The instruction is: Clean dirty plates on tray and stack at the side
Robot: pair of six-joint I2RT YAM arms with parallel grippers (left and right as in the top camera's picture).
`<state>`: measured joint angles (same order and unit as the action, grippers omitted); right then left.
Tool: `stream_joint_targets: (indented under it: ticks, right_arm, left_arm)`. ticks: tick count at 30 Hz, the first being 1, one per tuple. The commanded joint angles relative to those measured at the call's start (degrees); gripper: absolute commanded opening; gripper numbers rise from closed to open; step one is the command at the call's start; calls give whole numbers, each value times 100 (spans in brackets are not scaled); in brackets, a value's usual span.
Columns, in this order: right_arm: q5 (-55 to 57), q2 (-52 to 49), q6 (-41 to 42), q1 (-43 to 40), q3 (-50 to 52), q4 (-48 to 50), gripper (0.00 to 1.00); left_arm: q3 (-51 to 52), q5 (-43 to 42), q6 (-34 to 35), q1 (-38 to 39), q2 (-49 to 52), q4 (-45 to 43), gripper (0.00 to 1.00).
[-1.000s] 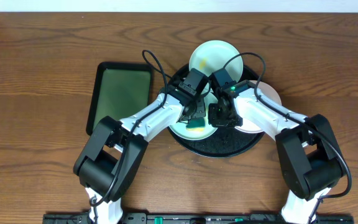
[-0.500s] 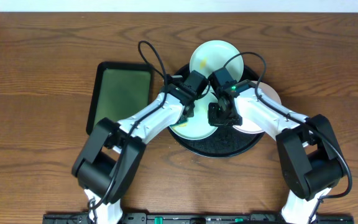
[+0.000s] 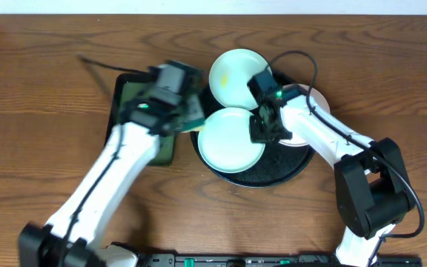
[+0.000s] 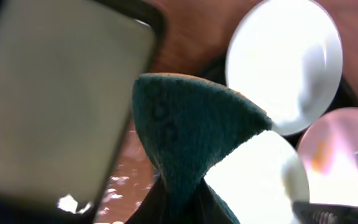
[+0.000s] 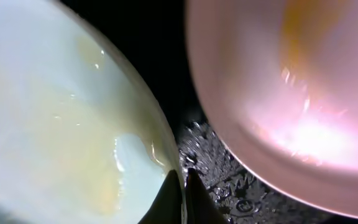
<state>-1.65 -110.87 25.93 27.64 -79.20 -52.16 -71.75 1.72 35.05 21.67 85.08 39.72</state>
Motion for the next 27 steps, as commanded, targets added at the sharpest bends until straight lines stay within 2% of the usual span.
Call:
stream_joint_targets:
  ticks: [1, 4, 7, 9, 14, 22, 27]
  right_arm:
    - [592, 245, -442, 173, -667, -256, 1]
    - [1482, 315, -586, 295, -1108, -516, 1]
    - [2031, 387, -1108, 448, -1357, -546, 1]
    - [2566, 428, -1513, 599, -1508, -551, 1]
    - [4234, 492, -1836, 1010, -1749, -575, 1]
    - [7051, 492, -3648, 1869, -1814, -149, 1]
    - [7678, 492, -4308, 2144, -1814, 205, 1]
  left_arm:
    - [26, -387, -529, -568, -391, 310, 8]
    - [26, -385, -697, -962, -442, 684, 8]
    - [26, -385, -697, -1244, -398, 903, 8]
    - [26, -387, -697, -1429, -385, 960, 7]
    - [26, -387, -813, -1825, -385, 997, 7]
    - [28, -380, -1086, -2114, -385, 1040, 8]
    - [28, -365, -1084, -2114, -385, 1073, 8]
